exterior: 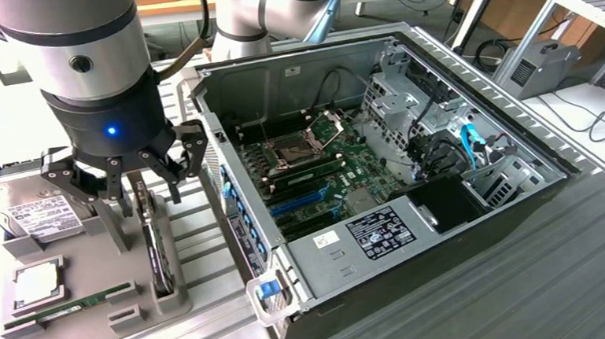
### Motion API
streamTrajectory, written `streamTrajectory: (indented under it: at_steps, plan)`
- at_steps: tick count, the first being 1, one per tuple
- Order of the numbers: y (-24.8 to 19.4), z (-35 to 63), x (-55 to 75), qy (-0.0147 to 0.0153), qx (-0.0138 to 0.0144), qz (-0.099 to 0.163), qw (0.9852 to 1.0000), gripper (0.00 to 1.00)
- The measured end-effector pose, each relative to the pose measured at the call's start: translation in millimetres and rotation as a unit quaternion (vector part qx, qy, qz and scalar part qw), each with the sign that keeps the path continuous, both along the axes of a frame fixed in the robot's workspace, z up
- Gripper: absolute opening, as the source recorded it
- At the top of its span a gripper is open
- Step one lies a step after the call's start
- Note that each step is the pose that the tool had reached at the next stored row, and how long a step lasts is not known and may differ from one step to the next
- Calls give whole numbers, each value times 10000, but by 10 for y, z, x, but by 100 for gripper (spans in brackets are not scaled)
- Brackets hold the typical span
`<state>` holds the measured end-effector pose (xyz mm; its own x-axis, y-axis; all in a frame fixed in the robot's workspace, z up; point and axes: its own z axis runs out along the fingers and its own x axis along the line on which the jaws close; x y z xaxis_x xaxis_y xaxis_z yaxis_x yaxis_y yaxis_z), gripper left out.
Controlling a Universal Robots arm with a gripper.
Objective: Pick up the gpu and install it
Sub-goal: 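Pick up the gpu and move the gpu toward the slot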
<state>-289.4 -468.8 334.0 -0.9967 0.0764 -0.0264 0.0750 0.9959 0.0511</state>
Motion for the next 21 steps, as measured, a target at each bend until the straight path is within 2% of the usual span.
streamTrajectory:
  at_steps: [10, 12, 13, 15, 18, 21]
  plan:
    - [2, -44, -18, 0, 0, 0, 10000, 56]
    - [19, -106, -67, 0, 1, 0, 10000, 56]
    - [62, -150, -121, 0, 0, 0, 10000, 56]
    - [81, -222, -143, 0, 0, 0, 10000, 56]
    - [86, -319, -162, 0, 2, 0, 10000, 56]
    - [86, -331, -164, 0, 2, 0, 10000, 56]
